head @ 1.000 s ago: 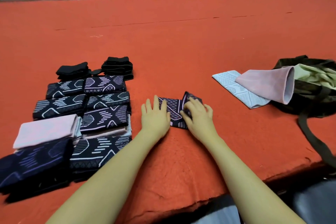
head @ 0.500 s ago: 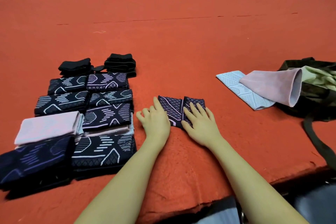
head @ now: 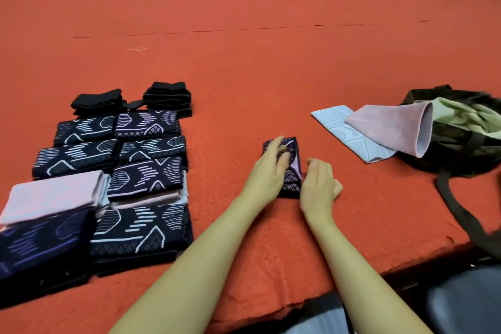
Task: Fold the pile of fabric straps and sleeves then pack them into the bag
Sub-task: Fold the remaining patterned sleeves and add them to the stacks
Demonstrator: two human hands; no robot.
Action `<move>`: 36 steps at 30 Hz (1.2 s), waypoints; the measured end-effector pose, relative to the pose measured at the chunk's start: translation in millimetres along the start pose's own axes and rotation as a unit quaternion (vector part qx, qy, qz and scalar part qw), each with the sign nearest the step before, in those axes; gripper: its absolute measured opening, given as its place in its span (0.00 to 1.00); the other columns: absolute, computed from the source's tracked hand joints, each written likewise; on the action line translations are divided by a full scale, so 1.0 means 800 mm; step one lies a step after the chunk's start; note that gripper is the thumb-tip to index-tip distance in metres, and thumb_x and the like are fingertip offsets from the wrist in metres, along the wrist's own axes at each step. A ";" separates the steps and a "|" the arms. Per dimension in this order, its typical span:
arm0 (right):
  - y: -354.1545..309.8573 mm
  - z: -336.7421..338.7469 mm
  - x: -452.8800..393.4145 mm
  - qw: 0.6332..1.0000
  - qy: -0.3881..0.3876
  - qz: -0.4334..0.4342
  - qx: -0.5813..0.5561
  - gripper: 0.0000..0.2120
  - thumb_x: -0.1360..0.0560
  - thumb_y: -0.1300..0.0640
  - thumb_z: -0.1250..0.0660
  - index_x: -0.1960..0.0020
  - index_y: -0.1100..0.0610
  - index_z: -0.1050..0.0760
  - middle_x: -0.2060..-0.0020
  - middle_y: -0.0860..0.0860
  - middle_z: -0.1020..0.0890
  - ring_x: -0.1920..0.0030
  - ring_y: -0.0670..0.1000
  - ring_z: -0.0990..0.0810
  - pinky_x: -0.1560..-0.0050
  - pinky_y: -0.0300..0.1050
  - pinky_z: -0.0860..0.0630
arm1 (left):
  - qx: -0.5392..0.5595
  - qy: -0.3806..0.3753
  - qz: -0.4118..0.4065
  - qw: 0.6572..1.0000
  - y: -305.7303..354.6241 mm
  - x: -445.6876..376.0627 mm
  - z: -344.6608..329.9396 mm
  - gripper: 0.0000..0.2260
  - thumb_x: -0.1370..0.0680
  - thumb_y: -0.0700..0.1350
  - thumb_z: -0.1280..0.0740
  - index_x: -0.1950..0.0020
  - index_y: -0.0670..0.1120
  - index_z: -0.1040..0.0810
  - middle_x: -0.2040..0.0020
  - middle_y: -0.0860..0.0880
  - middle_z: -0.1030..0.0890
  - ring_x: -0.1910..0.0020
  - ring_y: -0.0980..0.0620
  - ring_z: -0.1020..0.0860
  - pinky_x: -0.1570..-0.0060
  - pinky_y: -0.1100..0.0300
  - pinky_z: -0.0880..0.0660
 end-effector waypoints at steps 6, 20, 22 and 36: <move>0.007 -0.003 0.003 0.994 -0.030 0.004 0.104 0.09 0.22 0.51 0.38 0.51 0.54 0.22 0.48 0.49 0.22 0.43 0.52 0.29 0.41 0.45 0.45 | -0.313 -0.058 -0.022 0.948 -0.024 0.006 -0.003 0.26 0.21 0.43 0.39 0.24 0.46 0.41 0.22 0.47 0.45 0.25 0.46 0.44 0.28 0.52 0.47; 0.001 0.002 0.018 0.988 -0.023 0.065 0.136 0.10 0.27 0.49 0.30 0.56 0.54 0.27 0.50 0.48 0.29 0.45 0.53 0.33 0.50 0.43 0.47 | -0.457 -0.267 0.020 0.848 -0.059 -0.003 -0.010 0.23 0.17 0.53 0.53 0.23 0.63 0.56 0.22 0.54 0.59 0.23 0.50 0.61 0.28 0.44 0.65; -0.001 0.004 0.020 0.989 -0.005 0.090 0.121 0.06 0.25 0.54 0.31 0.57 0.57 0.23 0.48 0.52 0.26 0.44 0.55 0.31 0.49 0.41 0.48 | -0.457 -0.256 0.007 0.852 -0.058 -0.001 -0.009 0.23 0.17 0.52 0.53 0.24 0.63 0.56 0.22 0.54 0.59 0.23 0.50 0.60 0.28 0.44 0.65; 0.003 0.003 0.017 0.992 -0.004 0.023 0.122 0.14 0.30 0.49 0.39 0.48 0.55 0.26 0.43 0.51 0.28 0.41 0.54 0.33 0.40 0.49 0.43 | -0.484 -0.304 -0.048 0.819 -0.054 -0.005 -0.008 0.23 0.18 0.54 0.51 0.24 0.65 0.55 0.21 0.54 0.58 0.23 0.50 0.60 0.26 0.43 0.59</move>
Point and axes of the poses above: each hand's wrist, its own x-axis away from the middle knuckle, its own z-axis out of the back of the hand, y = z × x, the point moved 7 cm from there along -x, towards the middle knuckle
